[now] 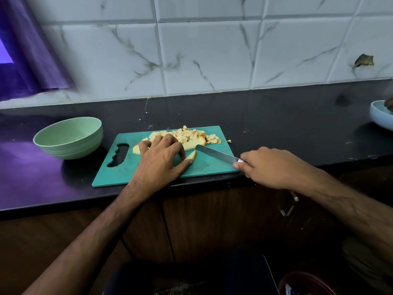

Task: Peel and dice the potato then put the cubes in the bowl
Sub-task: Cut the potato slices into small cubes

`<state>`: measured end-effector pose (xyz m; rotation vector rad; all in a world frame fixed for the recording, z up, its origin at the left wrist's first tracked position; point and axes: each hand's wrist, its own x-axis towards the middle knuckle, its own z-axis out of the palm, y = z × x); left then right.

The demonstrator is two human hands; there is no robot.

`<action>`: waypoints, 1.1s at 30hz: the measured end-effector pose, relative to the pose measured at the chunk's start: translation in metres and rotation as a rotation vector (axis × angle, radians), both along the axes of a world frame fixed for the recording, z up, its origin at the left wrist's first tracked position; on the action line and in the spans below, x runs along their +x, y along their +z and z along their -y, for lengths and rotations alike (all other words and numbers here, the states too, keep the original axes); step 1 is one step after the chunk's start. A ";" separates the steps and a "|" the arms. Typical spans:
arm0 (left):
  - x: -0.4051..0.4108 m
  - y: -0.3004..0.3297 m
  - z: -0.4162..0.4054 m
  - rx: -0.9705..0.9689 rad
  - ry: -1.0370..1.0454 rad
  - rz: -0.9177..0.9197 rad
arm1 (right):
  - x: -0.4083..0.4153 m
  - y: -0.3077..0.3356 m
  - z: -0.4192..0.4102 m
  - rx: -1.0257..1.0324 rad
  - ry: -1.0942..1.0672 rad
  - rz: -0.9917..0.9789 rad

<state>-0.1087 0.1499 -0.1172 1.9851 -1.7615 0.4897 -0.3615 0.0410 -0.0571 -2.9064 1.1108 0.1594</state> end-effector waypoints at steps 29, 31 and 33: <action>0.012 0.001 -0.002 0.055 -0.189 -0.310 | -0.002 -0.005 -0.035 -0.223 0.025 0.015; 0.012 0.001 -0.001 0.064 -0.198 -0.335 | 0.000 -0.012 -0.039 -0.235 0.030 0.013; 0.013 0.001 -0.001 0.067 -0.202 -0.344 | 0.004 -0.017 -0.040 -0.257 0.041 0.019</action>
